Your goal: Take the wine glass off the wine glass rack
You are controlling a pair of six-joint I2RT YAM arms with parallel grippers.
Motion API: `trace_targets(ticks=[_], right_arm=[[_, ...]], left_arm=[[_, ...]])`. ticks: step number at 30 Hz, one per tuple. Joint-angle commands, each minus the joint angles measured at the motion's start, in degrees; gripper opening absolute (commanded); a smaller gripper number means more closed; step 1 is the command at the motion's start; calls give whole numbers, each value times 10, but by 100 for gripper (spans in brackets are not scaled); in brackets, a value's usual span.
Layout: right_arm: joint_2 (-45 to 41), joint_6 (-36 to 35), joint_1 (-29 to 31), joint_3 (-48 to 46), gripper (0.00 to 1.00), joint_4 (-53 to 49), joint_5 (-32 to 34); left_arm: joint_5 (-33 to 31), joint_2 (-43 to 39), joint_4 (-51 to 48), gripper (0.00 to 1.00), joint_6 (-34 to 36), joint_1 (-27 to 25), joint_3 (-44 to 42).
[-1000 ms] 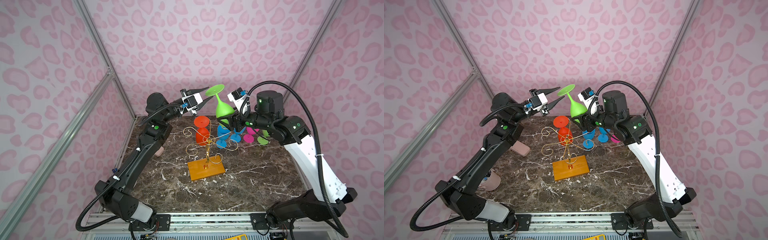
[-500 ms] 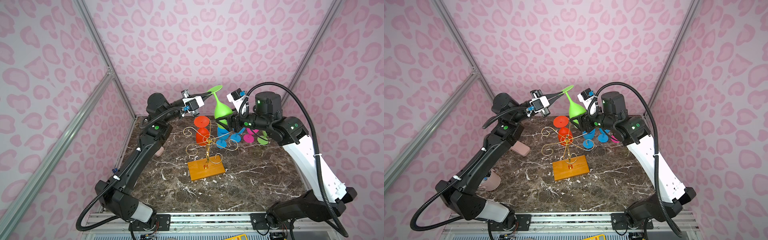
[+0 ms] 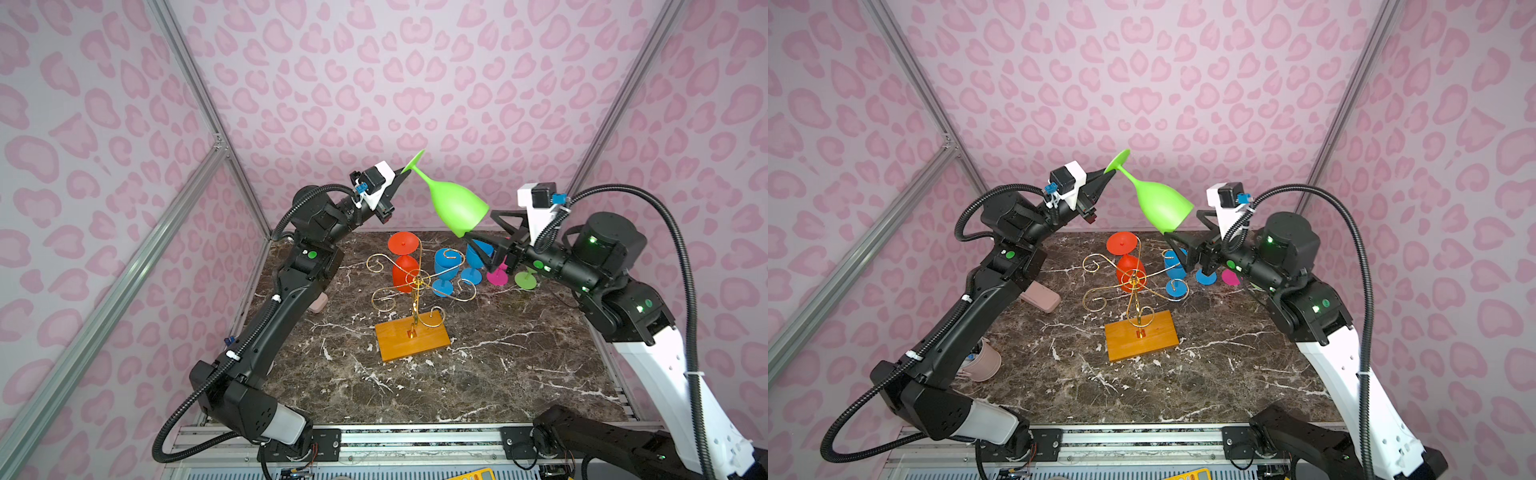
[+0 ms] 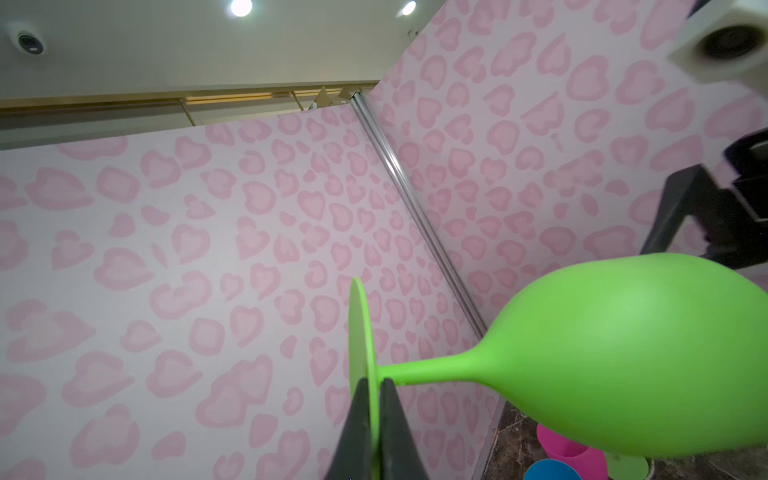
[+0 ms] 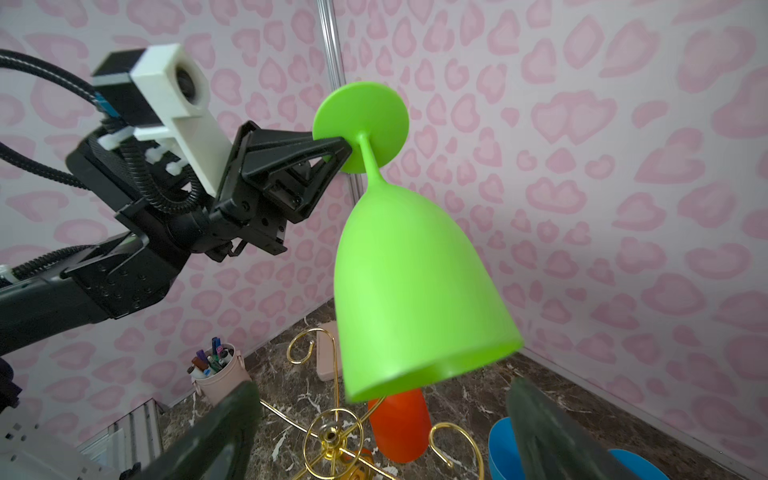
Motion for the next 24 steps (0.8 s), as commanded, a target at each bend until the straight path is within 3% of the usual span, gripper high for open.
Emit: trace_targets(ticks=[1,5,11,24], right_arm=[[-45,17,-17,-53,87,103,5],[-68,36,-31,-86,76,130,6],[-37,49,-32,-84,61,156,-7],[54,58,-32,-48,49,215,-27]], left_arm=[[-42,1,53,3,-111,14,-2],[-34,-1,75,3,-161,21,-17],[-24,-11,79,3,-175,22,-34],[18,-22,86,3,-194,23,-54]])
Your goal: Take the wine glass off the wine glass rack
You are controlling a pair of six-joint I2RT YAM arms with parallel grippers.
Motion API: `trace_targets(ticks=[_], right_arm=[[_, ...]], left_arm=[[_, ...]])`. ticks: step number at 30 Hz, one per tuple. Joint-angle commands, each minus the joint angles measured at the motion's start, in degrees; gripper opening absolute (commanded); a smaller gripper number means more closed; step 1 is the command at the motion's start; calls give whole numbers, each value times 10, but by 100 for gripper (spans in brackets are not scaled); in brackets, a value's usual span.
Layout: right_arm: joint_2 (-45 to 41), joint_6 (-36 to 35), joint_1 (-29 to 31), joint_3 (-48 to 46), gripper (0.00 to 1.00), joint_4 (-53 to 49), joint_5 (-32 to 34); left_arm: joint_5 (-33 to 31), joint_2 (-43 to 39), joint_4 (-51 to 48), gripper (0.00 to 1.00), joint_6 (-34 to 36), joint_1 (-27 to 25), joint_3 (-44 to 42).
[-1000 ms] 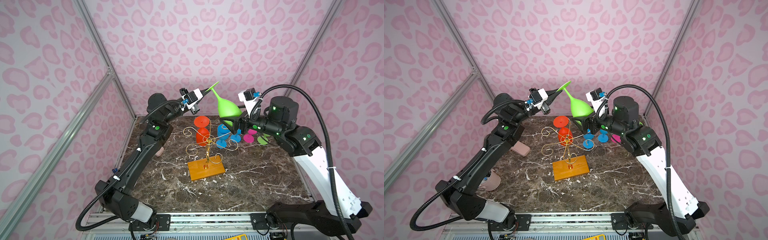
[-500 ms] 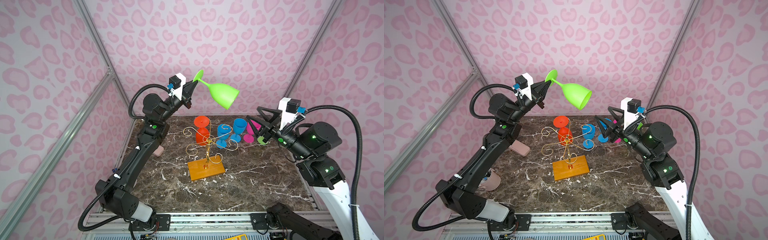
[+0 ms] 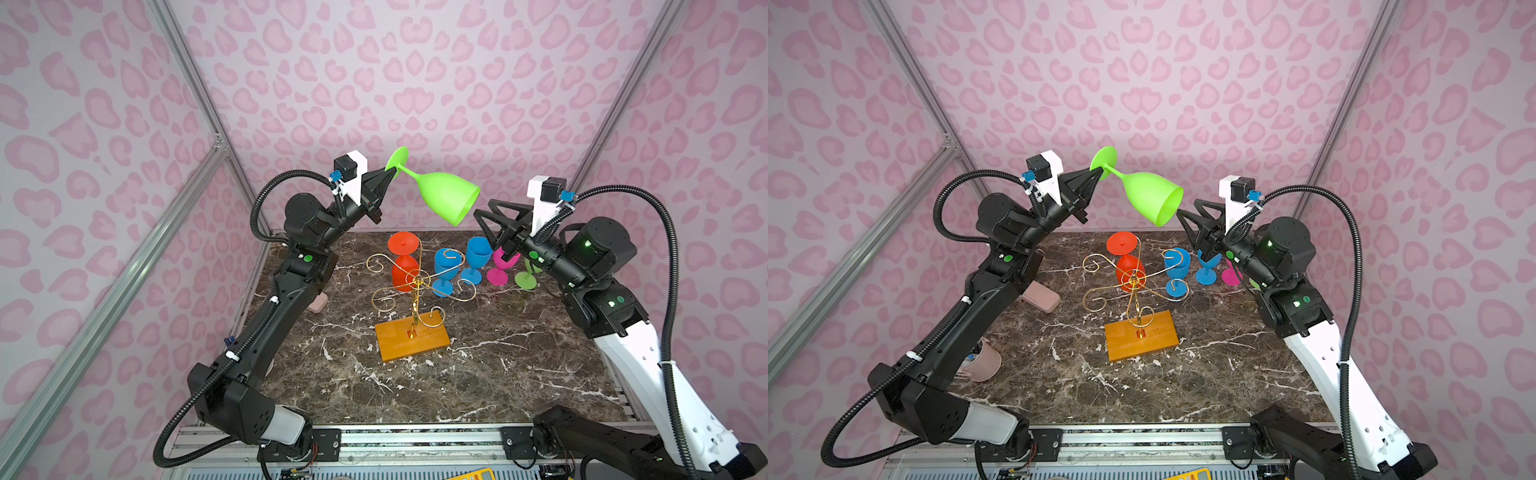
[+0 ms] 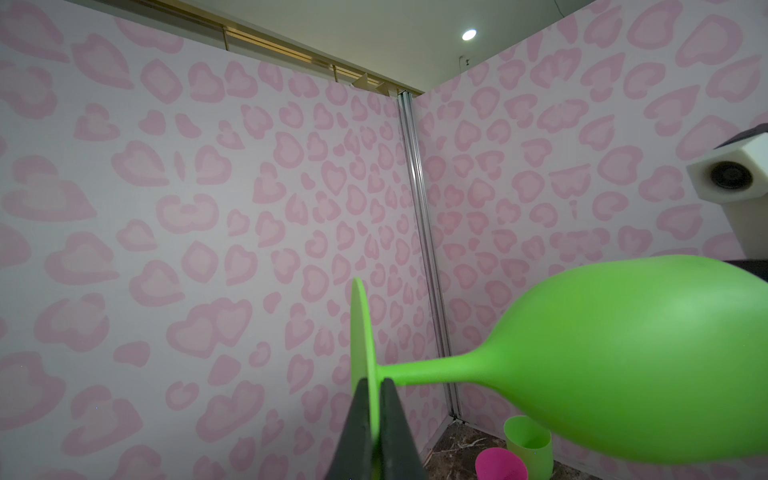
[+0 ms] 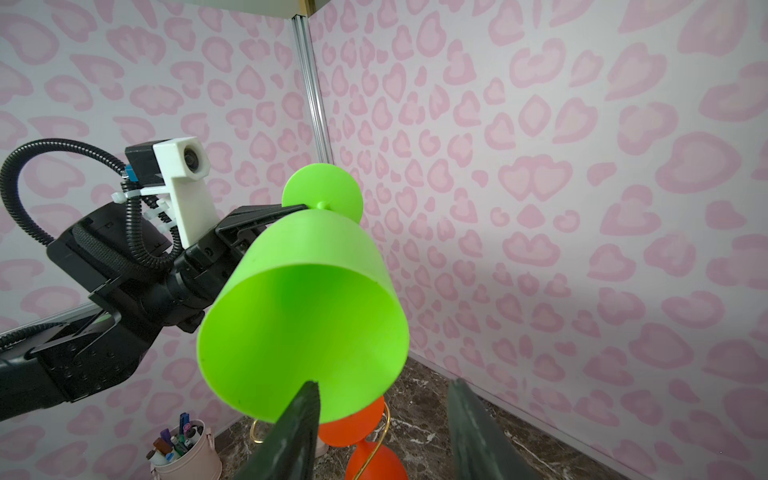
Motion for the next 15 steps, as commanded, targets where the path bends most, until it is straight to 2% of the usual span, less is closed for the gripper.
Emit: trace_targets(ticks=[1,5,9,15], right_arm=[[16,8,0,9,48,38,-14],[33,10,0,18,44,46,-20],[46,11,0,27,34,47,-27],[48,19,0,28,6,48,-41]], left_arm=[[28,-5,30,3,-10,2,-1],[64,-1,29,3,-22,2,1],[94,5,29,3,-42,3,7],[104,11,30,3,-65,4,12]])
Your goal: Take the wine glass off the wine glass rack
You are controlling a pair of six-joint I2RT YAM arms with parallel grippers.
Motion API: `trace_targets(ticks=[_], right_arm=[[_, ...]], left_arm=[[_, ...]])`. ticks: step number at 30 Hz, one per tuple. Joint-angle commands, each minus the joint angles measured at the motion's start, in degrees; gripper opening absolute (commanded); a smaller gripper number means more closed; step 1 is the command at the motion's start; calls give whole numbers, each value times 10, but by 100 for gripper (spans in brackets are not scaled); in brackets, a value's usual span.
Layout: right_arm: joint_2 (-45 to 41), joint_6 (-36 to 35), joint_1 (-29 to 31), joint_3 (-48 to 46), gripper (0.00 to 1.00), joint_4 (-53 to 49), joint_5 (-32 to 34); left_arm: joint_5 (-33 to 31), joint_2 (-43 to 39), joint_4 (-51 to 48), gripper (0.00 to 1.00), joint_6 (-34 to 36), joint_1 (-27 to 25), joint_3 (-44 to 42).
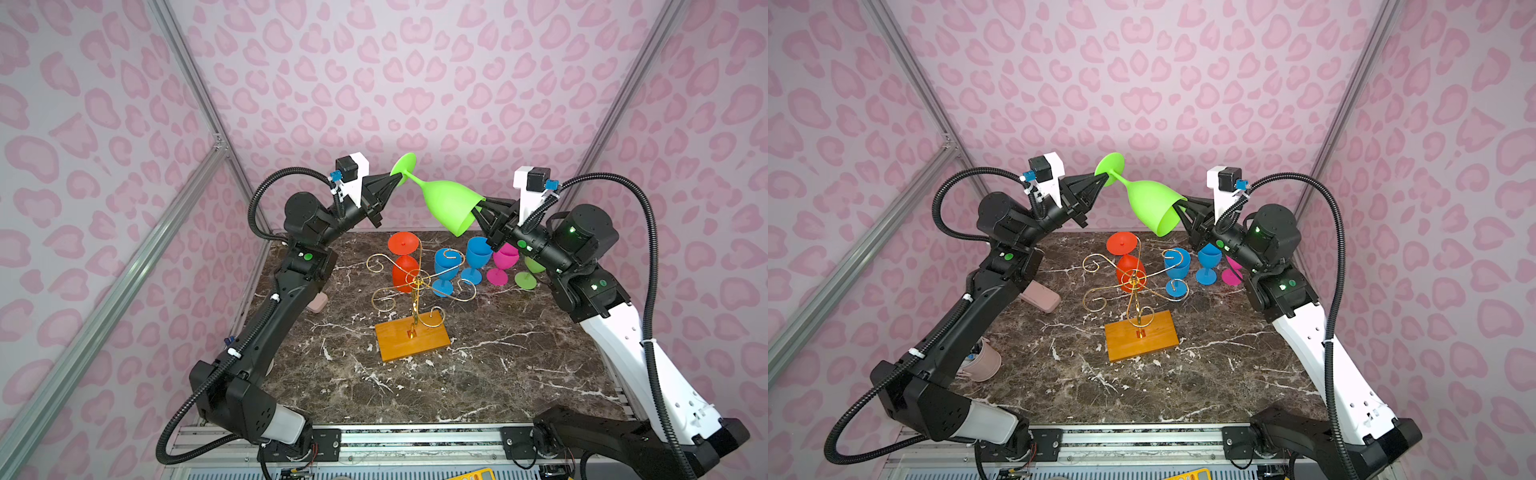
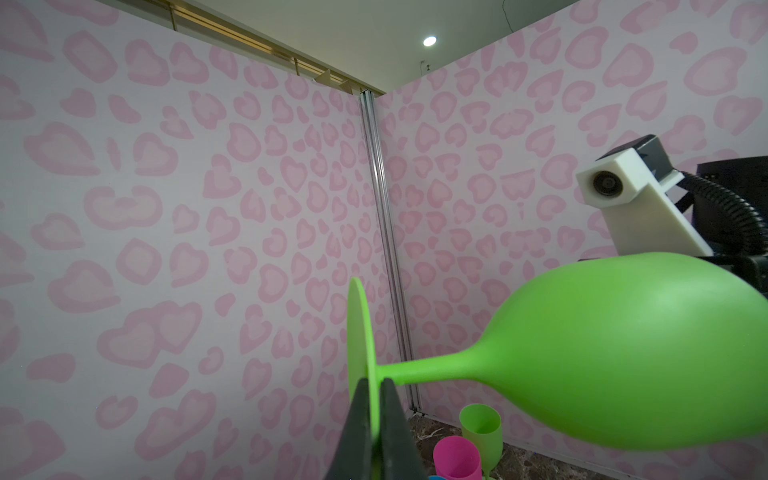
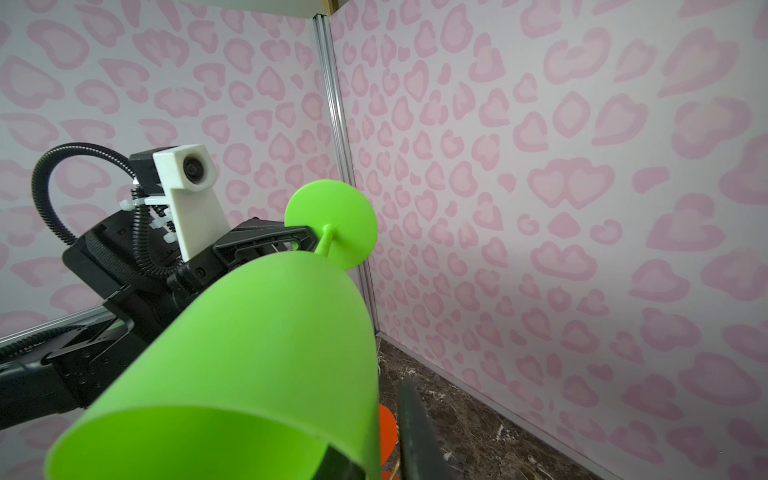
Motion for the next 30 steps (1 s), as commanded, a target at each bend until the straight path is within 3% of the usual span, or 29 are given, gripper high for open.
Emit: trace_targets(ticks=[1,5,10,13,24,30], right_arm=[[0,11,1,1,2,18,-6],[-12,17,0,-2,0,13,4],[-41,8,0,1,0,-28,64],[-63,-5,-7,6,0,-73,105],[-115,-51,-128,98,0,-419,175],[-106,-84,-149,85,0,-563,201]], left_arm=[[27,3,24,3,-24,-1,8],[8,1,24,11,-26,-1,4],[-37,-13,26,39,-18,-1,-16],[-68,-26,25,63,-2,-1,-32],[-300,-124,4,83,19,27,-125],[-353,-195,-19,90,15,59,-211]])
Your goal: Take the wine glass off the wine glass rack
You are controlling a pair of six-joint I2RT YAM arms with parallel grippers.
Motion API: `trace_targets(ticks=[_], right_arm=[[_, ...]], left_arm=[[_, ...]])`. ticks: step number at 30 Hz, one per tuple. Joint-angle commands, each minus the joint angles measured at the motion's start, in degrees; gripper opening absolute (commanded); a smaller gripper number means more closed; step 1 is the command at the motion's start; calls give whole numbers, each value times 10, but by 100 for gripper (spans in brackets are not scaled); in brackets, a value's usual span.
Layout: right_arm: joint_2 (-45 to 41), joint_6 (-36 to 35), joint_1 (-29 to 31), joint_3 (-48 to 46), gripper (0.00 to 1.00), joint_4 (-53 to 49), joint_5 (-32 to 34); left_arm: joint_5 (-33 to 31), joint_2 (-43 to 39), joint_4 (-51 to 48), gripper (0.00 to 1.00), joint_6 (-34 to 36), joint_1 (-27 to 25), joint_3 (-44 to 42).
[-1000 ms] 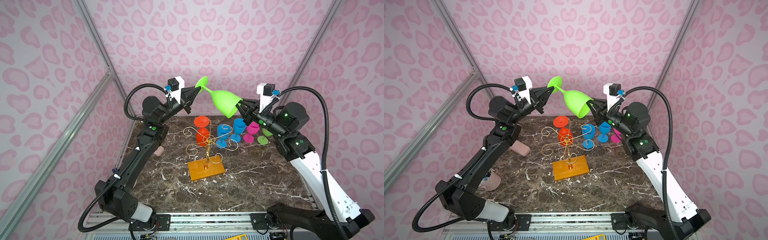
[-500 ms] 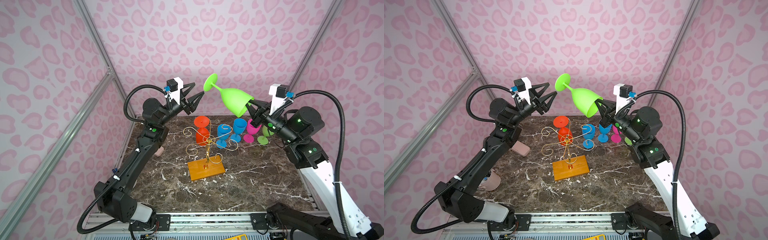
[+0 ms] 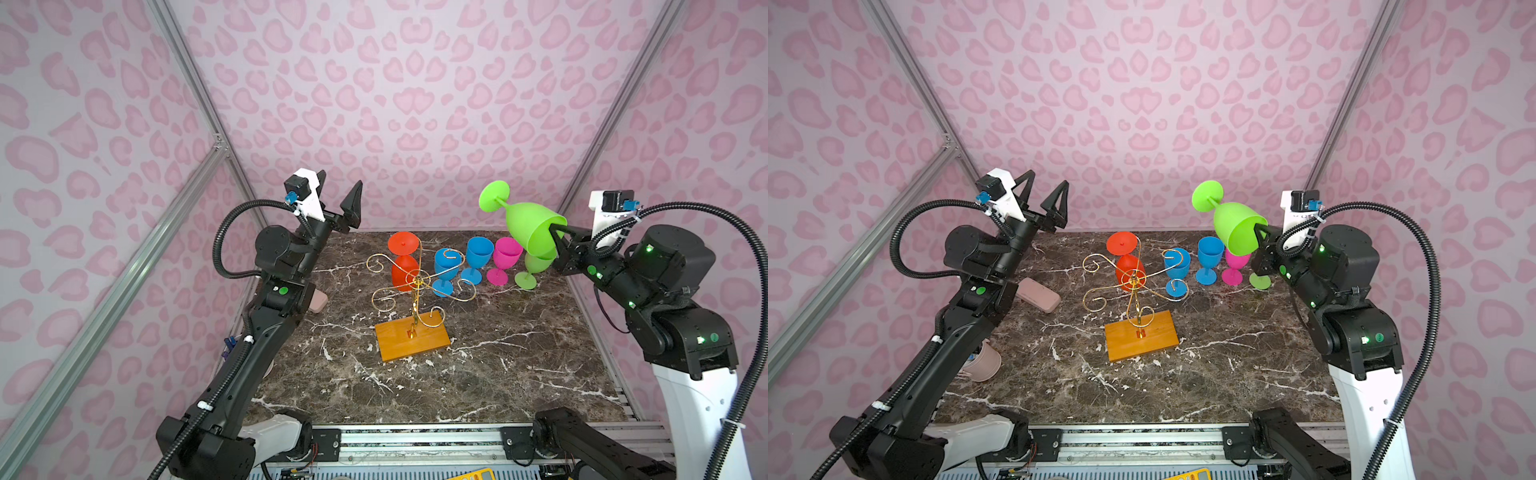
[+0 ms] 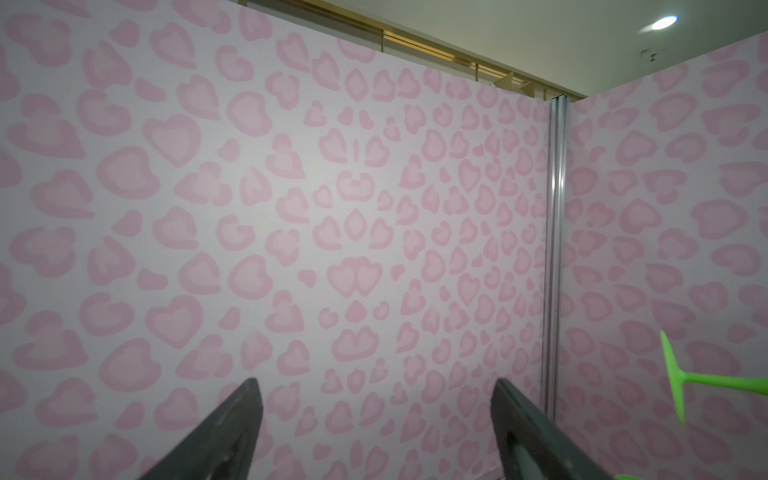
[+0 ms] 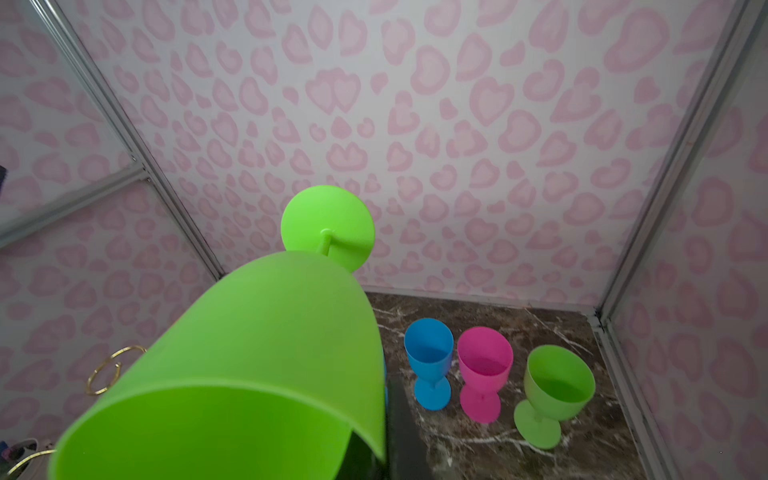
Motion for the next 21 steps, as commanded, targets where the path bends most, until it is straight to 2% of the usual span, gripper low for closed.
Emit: trace_targets(ticks=[1,7,12,16,18,21], right_arm=[[9,-29,-6,-18,0,-118,29],[38,-41,-26,-65,0,-179,30],[89,-39,-25,-77,0,-208,22],[130,-44,-24,-103,0,-204,22],[149,-43,-25,-109,0,-197,42],[186,-47,-23,-108,0,-185,37]], left_arm=[[-57,-35,-13,91,2,14,-42],[-105,-97,-10,94,6,40,-140],[-79,-121,-3,94,38,45,-192],[-44,-130,-15,94,37,58,-207],[-43,-140,-18,94,42,59,-215],[-52,-151,-13,95,45,62,-224]])
